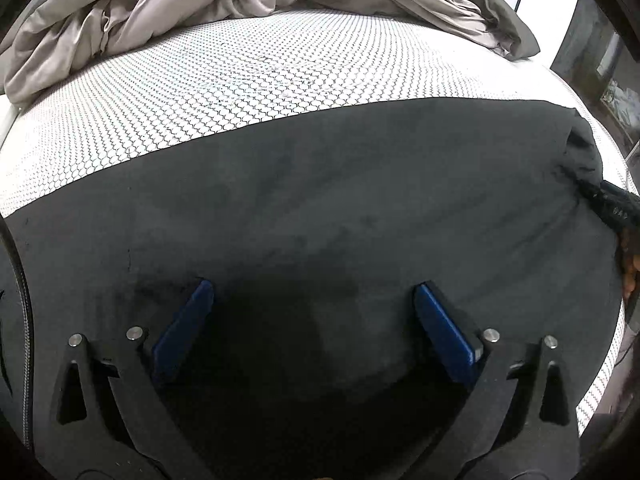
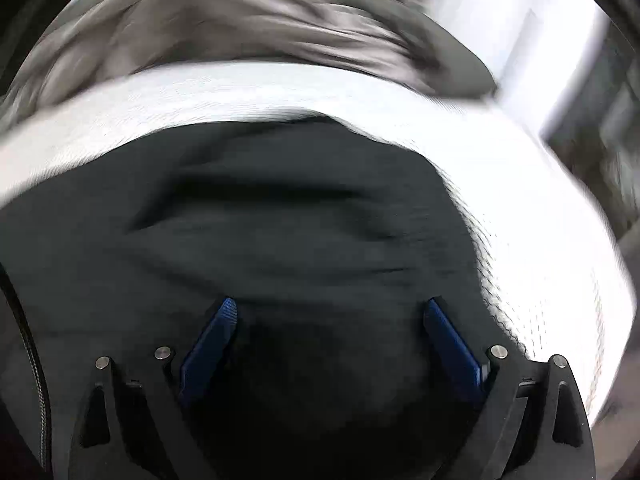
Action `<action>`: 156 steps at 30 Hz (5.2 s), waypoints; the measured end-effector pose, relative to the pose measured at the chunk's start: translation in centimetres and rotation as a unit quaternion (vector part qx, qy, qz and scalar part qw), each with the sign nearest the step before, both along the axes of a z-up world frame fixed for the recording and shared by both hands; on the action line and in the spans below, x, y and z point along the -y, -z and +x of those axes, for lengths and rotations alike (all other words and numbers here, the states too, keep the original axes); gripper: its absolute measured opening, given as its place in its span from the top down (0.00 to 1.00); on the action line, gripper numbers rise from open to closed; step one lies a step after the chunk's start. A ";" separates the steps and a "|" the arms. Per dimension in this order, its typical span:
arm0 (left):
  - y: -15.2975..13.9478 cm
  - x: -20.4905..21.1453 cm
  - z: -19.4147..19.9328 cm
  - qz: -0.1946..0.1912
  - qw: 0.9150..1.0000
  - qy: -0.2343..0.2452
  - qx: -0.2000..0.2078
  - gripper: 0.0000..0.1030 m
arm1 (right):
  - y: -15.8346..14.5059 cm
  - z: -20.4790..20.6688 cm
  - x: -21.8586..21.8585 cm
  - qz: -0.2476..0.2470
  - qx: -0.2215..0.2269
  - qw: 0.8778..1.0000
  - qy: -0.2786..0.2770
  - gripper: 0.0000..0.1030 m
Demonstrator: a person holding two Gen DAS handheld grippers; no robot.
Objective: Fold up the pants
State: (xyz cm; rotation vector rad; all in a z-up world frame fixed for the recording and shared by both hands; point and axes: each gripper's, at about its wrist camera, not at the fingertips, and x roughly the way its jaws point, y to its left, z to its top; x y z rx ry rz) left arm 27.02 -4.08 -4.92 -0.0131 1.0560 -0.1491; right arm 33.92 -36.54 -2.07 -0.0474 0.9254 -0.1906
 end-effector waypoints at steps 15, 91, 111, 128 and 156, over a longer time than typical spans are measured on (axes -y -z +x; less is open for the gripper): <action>0.3 0.1 5.3 -0.007 1.000 -0.017 0.001 0.03 | 1.4 4.5 -16.1 -0.066 -0.020 0.977 -0.203 0.08; -0.4 4.7 -6.2 -0.036 0.995 0.092 0.007 0.04 | 0.4 -8.4 -16.2 -0.064 -0.008 0.965 -0.255 0.07; -2.3 3.1 -4.3 -0.053 0.997 0.051 0.028 0.04 | -3.5 -11.0 -9.9 0.078 0.053 0.990 -0.105 0.05; -2.7 -1.5 -5.1 -0.035 0.999 0.016 0.035 0.10 | -2.8 -10.3 -8.6 -0.071 0.031 0.995 -0.058 0.06; -3.3 -3.3 -1.0 -0.045 0.998 0.024 0.043 0.09 | -3.9 -10.3 -10.8 -0.076 0.076 0.992 -0.065 0.06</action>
